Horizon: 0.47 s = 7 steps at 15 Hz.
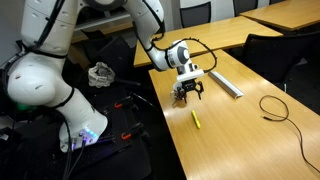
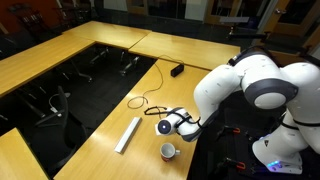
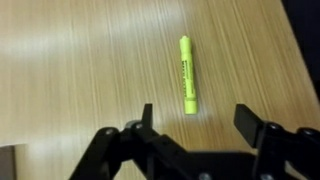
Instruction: Take the marker out of the mug and put it on the table
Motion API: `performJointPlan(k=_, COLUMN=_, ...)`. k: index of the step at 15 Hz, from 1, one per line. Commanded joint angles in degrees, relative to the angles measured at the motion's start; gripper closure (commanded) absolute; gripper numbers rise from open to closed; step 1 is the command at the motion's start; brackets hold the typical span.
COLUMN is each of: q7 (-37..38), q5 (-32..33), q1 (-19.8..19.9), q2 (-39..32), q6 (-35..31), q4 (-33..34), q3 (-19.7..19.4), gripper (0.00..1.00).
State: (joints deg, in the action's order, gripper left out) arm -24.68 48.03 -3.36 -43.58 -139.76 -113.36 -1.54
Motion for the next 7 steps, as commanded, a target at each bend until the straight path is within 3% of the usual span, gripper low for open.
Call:
performJointPlan(k=1, q7=-1.84, q5=-8.74, q1=5.61, q2=8.92, q6=-1.31, q4=-6.09, q3=4.33, gripper=0.0)
performJointPlan(k=7, q7=-2.44, q5=-26.44, q1=9.54, q2=19.0, q6=-6.42, q4=-11.88, q3=6.44, gripper=0.0)
